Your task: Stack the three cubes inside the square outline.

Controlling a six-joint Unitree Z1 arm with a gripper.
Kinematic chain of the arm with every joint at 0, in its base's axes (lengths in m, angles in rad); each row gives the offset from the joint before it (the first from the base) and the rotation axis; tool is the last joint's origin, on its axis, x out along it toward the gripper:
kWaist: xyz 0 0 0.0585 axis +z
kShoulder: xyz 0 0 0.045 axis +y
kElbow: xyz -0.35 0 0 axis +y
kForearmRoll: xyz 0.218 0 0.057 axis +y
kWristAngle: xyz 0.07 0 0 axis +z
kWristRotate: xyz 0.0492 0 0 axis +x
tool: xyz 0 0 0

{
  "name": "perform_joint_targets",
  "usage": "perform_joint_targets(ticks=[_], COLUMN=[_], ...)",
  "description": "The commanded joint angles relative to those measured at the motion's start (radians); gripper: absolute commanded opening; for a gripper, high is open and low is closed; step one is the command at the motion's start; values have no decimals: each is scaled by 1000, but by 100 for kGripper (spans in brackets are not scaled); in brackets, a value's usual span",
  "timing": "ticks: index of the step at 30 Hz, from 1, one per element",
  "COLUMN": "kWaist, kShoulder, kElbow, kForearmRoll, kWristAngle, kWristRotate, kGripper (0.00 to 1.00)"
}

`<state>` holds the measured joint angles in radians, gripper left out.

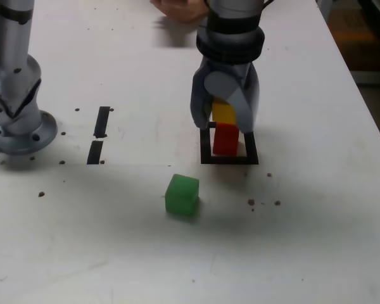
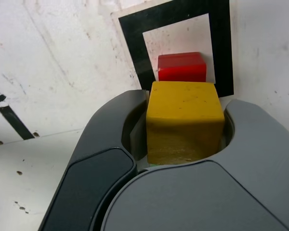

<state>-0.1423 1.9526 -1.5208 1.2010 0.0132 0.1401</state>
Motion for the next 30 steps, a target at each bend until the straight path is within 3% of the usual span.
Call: perform_joint_targets(ticks=[1, 11, 16, 21, 30], kWaist=[3, 7, 7, 7, 7], kShoulder=[6, 25, 35, 39, 37], kElbow=[7, 43, 67, 79, 79], kForearmRoll=[-9, -84, -113, -120, -121], kWristAngle=[-4, -36, -46, -42, -15], kWristRotate=[4, 7, 7, 7, 7], kGripper=[4, 15, 33, 50, 61])
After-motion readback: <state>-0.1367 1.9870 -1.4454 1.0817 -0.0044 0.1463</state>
